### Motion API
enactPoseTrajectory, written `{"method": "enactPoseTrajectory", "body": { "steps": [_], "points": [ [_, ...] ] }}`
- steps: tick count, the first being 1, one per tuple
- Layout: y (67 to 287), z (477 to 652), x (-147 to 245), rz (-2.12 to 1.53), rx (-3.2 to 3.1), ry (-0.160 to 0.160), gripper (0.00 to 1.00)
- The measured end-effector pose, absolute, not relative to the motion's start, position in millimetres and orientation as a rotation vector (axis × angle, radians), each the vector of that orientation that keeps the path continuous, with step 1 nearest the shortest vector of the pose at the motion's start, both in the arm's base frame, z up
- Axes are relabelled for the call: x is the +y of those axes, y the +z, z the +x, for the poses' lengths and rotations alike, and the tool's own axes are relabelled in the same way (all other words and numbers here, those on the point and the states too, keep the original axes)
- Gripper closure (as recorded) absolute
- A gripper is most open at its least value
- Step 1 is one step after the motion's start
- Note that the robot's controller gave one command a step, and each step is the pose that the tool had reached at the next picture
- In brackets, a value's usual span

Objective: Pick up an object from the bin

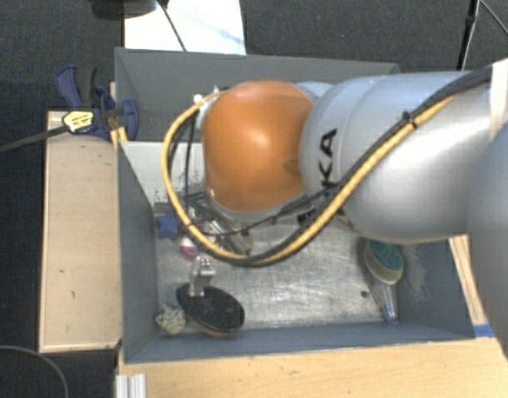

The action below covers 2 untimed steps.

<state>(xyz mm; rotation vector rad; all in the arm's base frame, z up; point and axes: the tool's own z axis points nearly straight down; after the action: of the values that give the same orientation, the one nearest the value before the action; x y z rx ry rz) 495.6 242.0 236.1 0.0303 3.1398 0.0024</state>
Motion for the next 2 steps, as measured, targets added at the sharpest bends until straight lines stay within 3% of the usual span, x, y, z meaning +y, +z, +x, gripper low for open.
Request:
{"method": "enactPoseTrajectory", "body": {
  "steps": [1, 2],
  "points": [
    [121.3, 491.1, 230.7, -0.548, 3.097, -0.001, 0.0],
    [70.7, 485.6, 194.5, -0.22, 3.128, 0.003, 0.0]
  ]
}}
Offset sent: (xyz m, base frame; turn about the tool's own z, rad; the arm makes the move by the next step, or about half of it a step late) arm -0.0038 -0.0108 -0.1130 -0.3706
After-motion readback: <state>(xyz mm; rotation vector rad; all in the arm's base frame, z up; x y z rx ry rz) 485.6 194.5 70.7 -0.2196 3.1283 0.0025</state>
